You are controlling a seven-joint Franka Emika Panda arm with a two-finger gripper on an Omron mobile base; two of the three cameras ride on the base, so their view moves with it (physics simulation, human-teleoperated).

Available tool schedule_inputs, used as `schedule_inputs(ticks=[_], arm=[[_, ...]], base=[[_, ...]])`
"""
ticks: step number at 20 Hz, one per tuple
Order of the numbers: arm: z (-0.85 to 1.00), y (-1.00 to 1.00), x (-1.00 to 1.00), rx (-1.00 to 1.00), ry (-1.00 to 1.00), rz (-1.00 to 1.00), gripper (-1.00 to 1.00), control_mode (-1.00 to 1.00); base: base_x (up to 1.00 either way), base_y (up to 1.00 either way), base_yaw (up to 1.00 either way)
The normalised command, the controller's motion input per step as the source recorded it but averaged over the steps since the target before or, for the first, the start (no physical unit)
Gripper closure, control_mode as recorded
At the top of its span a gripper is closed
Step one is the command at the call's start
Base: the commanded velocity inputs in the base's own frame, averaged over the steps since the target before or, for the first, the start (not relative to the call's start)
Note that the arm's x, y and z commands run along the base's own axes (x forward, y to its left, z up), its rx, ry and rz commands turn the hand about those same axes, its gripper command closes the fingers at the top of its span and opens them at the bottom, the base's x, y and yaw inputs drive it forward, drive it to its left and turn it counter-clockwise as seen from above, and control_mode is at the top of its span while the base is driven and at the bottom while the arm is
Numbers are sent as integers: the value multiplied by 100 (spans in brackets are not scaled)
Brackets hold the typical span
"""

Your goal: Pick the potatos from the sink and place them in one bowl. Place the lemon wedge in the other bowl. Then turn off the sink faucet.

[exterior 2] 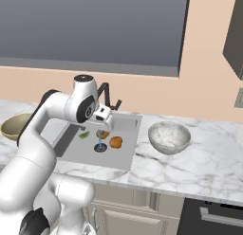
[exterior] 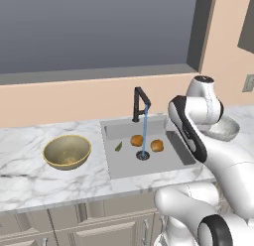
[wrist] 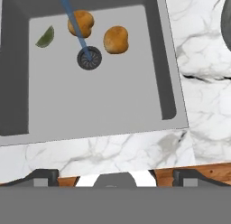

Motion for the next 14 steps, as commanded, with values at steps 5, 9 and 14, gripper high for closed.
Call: schedule_inputs(ticks=[5,9,14], arm=[[-30,4,0,0,-1,0,-100,-100],[-26,15,0,0,0,0,-100,-100],[-28,25,0,0,0,0,-100,-100]], base=[[0,0,0],[0,0,0],[0,0,0]])
